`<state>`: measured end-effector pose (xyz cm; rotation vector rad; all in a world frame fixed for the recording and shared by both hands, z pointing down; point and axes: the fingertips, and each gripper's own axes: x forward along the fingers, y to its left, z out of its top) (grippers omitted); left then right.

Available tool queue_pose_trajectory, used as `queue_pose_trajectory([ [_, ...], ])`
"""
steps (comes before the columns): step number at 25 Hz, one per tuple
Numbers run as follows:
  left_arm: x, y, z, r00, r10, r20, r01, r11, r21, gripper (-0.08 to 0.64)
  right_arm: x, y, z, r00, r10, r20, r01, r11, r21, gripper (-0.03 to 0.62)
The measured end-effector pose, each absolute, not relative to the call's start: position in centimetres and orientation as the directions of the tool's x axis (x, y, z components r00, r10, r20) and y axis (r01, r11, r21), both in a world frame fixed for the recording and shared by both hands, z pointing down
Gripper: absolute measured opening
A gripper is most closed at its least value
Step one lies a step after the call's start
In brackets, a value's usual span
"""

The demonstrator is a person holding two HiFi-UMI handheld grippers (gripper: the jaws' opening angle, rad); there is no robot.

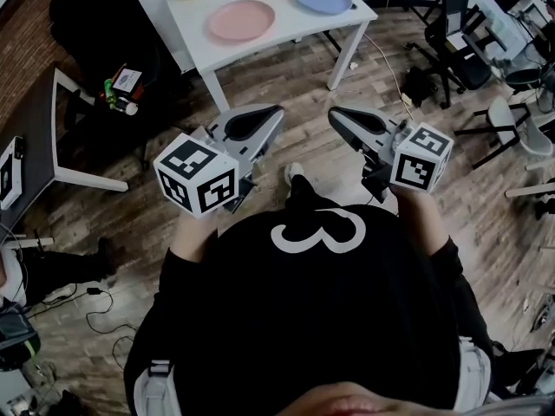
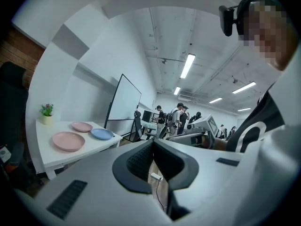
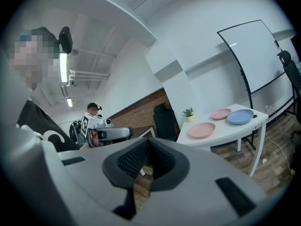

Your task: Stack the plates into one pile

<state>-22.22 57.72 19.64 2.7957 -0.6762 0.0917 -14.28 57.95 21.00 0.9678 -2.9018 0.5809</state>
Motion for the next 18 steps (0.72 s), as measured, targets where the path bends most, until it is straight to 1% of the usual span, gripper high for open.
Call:
queue_pose_trajectory([
  [9,-22.4,53.7,20.9,0.864,-0.476,0.165,-0.503,-0.822,0.265,0.017,-14.9,53.5,22.6,-0.839,-0.525,0.142,-0.535,0.749,-0.390,0.025],
  [18,-22.2,44.5,22.5,0.823,-0.522,0.223,-0.568,-0.758,0.322,0.017,-14.1,44.4,23.8,-0.861,-0.492,0.131,-0.494,0.743,-0.453,0.025],
])
